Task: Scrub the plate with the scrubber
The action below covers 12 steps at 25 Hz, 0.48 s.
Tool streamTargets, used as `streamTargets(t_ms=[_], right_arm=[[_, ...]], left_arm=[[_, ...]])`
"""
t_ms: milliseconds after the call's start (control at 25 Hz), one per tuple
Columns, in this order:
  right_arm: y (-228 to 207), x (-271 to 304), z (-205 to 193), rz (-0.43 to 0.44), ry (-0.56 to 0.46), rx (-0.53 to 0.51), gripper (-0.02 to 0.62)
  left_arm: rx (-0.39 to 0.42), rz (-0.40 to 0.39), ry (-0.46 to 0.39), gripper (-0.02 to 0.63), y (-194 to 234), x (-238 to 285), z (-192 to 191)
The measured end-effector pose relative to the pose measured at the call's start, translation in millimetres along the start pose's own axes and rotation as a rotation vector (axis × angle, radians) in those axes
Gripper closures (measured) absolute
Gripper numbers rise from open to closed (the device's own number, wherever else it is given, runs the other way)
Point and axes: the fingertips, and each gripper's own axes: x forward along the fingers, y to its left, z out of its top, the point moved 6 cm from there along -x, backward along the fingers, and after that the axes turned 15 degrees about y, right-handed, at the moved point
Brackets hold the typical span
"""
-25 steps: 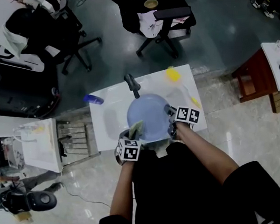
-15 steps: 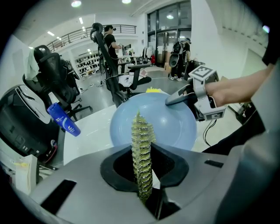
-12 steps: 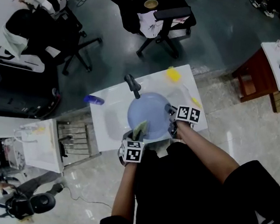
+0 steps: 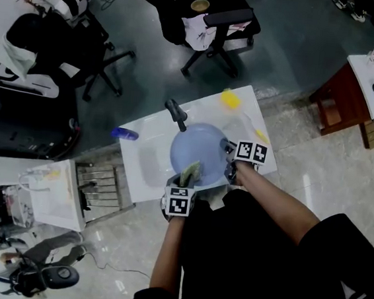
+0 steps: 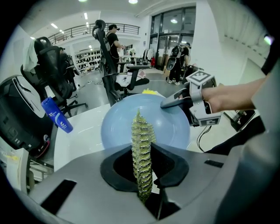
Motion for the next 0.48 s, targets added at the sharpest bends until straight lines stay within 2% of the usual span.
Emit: streamTargets(t_ms=[480], right_arm=[[-3.0,-1.5,-3.0,-0.006,0.003,0.011,0.555]], left_arm=[[0.002,-0.064,-0.016,0.545,-22.1,3.4,8.7]])
